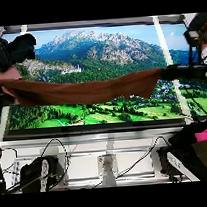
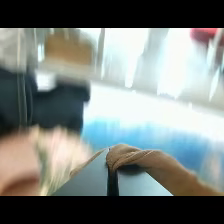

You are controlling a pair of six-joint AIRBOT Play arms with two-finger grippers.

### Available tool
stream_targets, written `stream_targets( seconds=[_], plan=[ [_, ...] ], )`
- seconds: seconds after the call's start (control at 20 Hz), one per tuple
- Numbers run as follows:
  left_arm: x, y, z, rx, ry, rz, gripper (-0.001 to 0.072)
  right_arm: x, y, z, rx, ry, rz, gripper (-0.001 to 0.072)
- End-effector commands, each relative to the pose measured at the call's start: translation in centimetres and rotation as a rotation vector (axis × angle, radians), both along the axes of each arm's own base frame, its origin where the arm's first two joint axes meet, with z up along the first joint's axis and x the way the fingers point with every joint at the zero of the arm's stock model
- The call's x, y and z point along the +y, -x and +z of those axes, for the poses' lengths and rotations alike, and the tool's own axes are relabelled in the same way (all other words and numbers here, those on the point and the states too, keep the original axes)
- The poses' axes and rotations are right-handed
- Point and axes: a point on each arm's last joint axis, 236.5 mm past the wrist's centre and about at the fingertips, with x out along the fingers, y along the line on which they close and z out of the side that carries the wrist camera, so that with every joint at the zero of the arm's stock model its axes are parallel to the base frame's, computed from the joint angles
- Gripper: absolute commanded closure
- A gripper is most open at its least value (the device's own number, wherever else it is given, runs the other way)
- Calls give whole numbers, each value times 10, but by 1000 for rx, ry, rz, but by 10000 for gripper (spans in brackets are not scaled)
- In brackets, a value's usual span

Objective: Fold the clothes and pants, and hang the long-sleeved shirts on hangers.

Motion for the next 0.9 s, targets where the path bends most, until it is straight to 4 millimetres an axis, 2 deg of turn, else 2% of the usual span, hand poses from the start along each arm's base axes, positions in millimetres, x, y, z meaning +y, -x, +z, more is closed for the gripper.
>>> stream_targets(
  seconds=[0.0, 0.2, 0.3, 0.4, 0.45, 0.55, 0.7, 0.85],
  plan=[
    [41, 42, 77, -393, 208, 138, 687, 18, 19, 66, -133, -66, 37, 694],
    [38, 65, 116, -517, 284, 105, 687, 41, 55, 149, -340, -158, 93, 695],
    [36, 66, 125, -540, 323, 80, 687, 45, 73, 169, -396, -170, 107, 695],
    [28, 51, 115, -477, 330, 44, 688, 46, 92, 168, -378, -169, 110, 695],
    [18, 35, 100, -398, 338, 5, 688, 47, 101, 161, -337, -179, 105, 695],
    [-7, -5, 54, -186, 364, -90, 688, 50, 116, 147, -263, -191, 106, 695],
    [-38, -57, -19, 81, 412, -181, 687, 48, 120, 122, -194, -198, 85, 695],
    [-66, -96, -87, 277, 444, -226, 687, 46, 109, 67, -82, -210, 59, 695]
  ],
)
